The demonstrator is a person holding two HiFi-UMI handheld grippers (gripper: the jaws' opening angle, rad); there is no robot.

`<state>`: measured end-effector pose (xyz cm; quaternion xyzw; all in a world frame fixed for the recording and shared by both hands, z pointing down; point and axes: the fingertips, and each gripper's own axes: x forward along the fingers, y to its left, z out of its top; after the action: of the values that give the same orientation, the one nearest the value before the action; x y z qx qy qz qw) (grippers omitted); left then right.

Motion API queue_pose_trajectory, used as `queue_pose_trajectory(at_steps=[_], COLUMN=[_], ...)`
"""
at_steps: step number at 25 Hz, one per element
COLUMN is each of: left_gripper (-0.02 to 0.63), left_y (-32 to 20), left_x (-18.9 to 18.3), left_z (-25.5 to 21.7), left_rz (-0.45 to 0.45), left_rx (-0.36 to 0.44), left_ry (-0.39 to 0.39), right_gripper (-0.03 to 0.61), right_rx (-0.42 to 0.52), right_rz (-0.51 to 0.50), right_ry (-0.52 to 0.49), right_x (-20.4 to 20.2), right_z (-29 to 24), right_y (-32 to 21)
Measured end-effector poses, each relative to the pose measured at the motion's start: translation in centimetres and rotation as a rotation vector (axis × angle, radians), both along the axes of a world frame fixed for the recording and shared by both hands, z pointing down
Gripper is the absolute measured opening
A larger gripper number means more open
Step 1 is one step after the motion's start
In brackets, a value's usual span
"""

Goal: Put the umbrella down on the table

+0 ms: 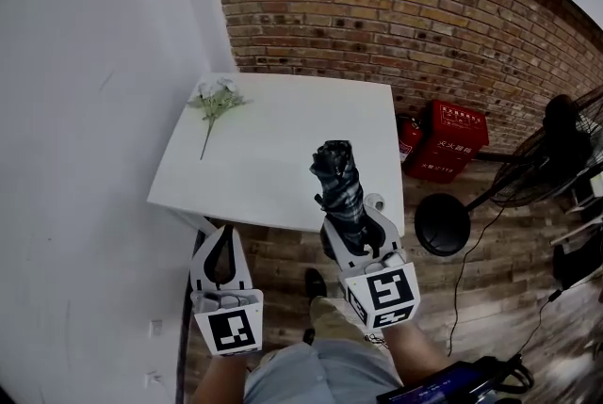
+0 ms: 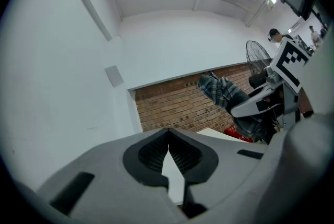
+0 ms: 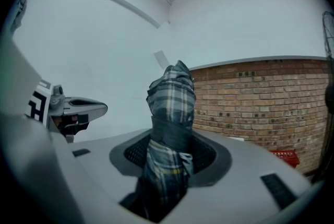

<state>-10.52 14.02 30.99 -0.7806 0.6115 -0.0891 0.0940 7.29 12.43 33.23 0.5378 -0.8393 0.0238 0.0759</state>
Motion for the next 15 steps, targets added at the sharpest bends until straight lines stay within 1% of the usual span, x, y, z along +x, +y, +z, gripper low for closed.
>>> queue_pose_trajectory(at_steps=[5, 11, 15], left_gripper=[0.008, 0.008, 0.008], left_y=[-5.2, -11.9, -15.6], left_x=[1.0, 2.6, 3.4], left_z=[1.3, 1.6, 1.4], left_rz=[0.002, 0.008, -0.007], left_rx=[-0.014, -0.013, -0.023], left_ry=[-0.048, -0.074, -0.083], right_gripper=[0.181, 0.182, 0.181], right_rx=[-0.024, -0.061, -0.069], right_rz=[0.007, 0.003, -0.012], right_ry=[-0.009, -0.015, -0.026], right_x=[1.3, 2.6, 3.3], right_z=[1.6, 3.2, 3.1], right_y=[-5.0, -11.9, -15.8])
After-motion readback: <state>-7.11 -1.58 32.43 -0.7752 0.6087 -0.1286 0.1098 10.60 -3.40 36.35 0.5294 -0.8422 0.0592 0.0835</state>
